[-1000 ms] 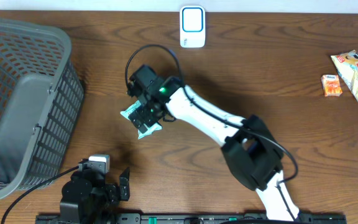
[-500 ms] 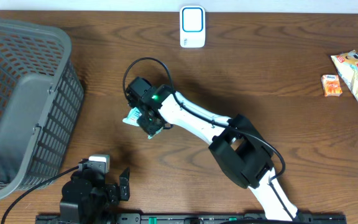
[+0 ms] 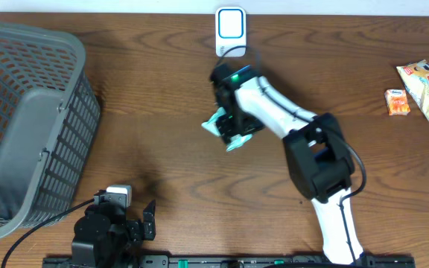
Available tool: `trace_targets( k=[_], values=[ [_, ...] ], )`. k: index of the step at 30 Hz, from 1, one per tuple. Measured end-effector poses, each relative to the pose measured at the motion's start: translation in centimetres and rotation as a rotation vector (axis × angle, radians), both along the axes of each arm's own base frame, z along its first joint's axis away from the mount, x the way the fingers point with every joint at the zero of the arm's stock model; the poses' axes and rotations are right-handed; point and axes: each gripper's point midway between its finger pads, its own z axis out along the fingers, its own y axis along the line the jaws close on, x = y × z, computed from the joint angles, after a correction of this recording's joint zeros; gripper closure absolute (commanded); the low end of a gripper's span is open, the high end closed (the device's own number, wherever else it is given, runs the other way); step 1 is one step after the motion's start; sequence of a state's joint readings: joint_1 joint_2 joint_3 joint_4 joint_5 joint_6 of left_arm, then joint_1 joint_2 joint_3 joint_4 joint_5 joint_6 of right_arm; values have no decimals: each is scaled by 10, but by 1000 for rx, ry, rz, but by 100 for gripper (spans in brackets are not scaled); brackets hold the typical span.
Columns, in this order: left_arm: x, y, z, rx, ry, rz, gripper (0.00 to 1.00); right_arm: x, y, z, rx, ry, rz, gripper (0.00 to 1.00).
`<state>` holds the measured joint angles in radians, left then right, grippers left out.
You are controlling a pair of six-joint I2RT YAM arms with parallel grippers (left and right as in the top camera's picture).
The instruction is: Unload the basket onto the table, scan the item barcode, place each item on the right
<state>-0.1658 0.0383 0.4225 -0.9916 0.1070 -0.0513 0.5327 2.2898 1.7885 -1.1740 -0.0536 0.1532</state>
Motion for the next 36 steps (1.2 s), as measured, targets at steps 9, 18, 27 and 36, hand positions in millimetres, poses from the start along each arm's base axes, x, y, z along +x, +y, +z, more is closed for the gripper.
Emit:
trace_targets(
  k=[9,18,27,36],
  values=[
    [0,0,0,0,0,0,2,17,-13,82,87,-168,-60,92],
    [0,0,0,0,0,0,2,22,9,139,191,-329,-50,99],
    [0,0,0,0,0,0,2,0,7,18,46,-91,-61,99],
    [0,0,0,0,0,0,2,1,11,9,49,-79,-66,99]
  ],
)
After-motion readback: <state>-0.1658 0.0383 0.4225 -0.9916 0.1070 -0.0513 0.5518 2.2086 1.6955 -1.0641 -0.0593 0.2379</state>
